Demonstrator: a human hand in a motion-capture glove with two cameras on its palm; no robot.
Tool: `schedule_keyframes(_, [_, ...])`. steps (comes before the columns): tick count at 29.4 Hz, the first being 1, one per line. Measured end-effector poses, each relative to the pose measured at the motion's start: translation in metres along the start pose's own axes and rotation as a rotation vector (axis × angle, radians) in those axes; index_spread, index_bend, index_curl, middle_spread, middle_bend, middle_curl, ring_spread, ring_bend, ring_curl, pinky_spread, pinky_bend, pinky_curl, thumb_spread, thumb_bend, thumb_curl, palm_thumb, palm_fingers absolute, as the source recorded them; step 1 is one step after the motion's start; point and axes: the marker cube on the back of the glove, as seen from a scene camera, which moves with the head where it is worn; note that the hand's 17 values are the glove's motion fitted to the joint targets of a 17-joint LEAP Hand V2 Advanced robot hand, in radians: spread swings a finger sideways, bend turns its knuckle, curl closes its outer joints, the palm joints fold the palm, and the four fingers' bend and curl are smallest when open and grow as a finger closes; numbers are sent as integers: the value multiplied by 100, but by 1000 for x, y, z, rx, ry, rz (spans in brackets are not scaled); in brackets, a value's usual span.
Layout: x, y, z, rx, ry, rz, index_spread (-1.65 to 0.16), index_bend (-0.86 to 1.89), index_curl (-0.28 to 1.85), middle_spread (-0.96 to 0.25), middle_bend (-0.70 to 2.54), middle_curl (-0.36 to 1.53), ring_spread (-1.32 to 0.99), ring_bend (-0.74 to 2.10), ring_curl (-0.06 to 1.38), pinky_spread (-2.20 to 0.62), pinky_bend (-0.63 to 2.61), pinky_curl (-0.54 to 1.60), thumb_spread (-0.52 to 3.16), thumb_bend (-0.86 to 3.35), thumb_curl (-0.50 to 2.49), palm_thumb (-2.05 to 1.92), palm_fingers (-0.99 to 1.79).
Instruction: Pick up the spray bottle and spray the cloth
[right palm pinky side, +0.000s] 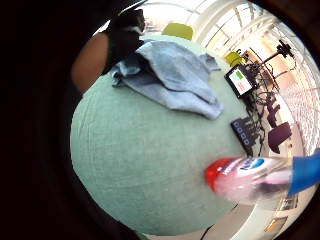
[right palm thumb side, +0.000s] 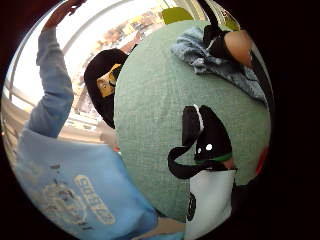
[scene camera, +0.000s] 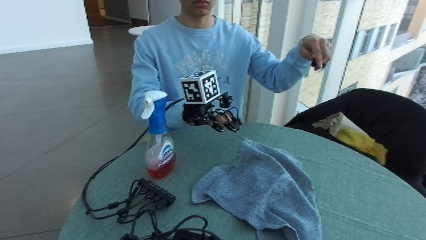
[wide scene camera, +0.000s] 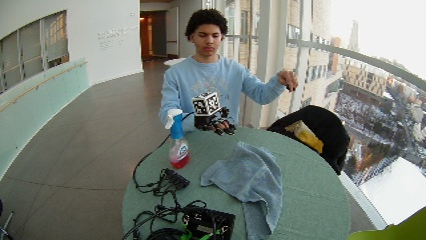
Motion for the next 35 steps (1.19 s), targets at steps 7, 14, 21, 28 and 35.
schedule_keyframes(7, [10, -9, -2, -1, 11, 18, -27, 41, 23, -6, 43, 19, -3, 22, 14, 17, 16, 12, 72, 36, 18, 58, 67])
schedule_keyframes(14, [13, -8, 0, -28, 13, 22, -31, 39, 28, -7, 40, 23, -2, 19, 17, 20, 16, 15, 94, 31, 22, 59, 64])
schedule_keyframes(21, [12, -3, 2, -26, 4, 32, -33, 37, 31, -7, 35, 26, -2, 18, 18, 22, 17, 17, 105, 27, 25, 60, 62])
schedule_keyframes(28, [14, 19, -16, 58, -25, 45, -35, 33, 33, -7, 30, 28, -2, 19, 20, 22, 18, 20, 111, 22, 27, 61, 60])
schedule_keyframes(35, [18, 78, -40, 154, -49, 127, -37, 24, 33, -7, 27, 30, -2, 17, 20, 22, 21, 24, 113, 16, 28, 61, 57])
